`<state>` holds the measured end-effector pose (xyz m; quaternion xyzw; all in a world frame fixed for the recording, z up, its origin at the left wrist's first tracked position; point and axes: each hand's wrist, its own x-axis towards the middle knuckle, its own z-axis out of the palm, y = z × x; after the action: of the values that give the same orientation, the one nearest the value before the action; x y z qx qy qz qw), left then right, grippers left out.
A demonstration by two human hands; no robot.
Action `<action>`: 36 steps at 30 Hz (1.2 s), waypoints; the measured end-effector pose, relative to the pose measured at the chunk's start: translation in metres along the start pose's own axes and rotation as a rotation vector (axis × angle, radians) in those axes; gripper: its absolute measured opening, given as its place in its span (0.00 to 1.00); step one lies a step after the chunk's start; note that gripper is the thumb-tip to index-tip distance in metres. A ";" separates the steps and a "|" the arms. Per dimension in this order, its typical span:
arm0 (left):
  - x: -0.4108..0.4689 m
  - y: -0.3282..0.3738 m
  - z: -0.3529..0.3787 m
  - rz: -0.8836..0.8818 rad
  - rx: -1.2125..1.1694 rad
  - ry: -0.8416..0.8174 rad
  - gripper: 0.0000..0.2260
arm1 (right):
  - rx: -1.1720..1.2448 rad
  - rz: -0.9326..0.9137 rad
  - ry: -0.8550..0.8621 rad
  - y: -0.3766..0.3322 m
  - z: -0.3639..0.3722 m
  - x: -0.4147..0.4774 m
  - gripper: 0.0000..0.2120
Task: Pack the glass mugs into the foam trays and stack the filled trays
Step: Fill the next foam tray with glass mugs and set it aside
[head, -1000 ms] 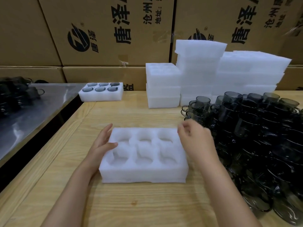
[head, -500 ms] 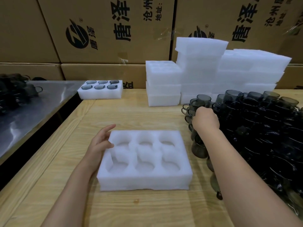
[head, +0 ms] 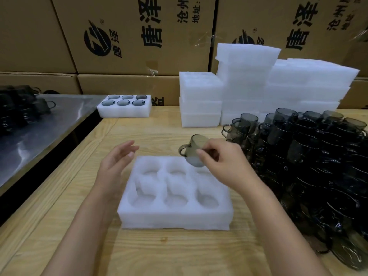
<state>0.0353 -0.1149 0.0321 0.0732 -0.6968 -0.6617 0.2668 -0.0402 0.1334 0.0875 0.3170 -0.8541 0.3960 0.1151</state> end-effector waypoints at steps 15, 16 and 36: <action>-0.004 0.039 0.103 0.147 0.404 -0.372 0.22 | 0.421 0.026 0.199 0.012 0.012 -0.016 0.08; -0.003 0.038 0.106 0.159 0.431 -0.338 0.22 | 0.466 0.065 0.188 0.012 0.013 -0.014 0.06; -0.001 0.023 0.116 -0.103 0.238 -0.307 0.15 | 0.238 0.233 0.043 0.032 0.019 -0.004 0.23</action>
<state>-0.0121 -0.0093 0.0559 0.0379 -0.7978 -0.5910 0.1128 -0.0566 0.1370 0.0540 0.2185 -0.8294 0.5119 0.0484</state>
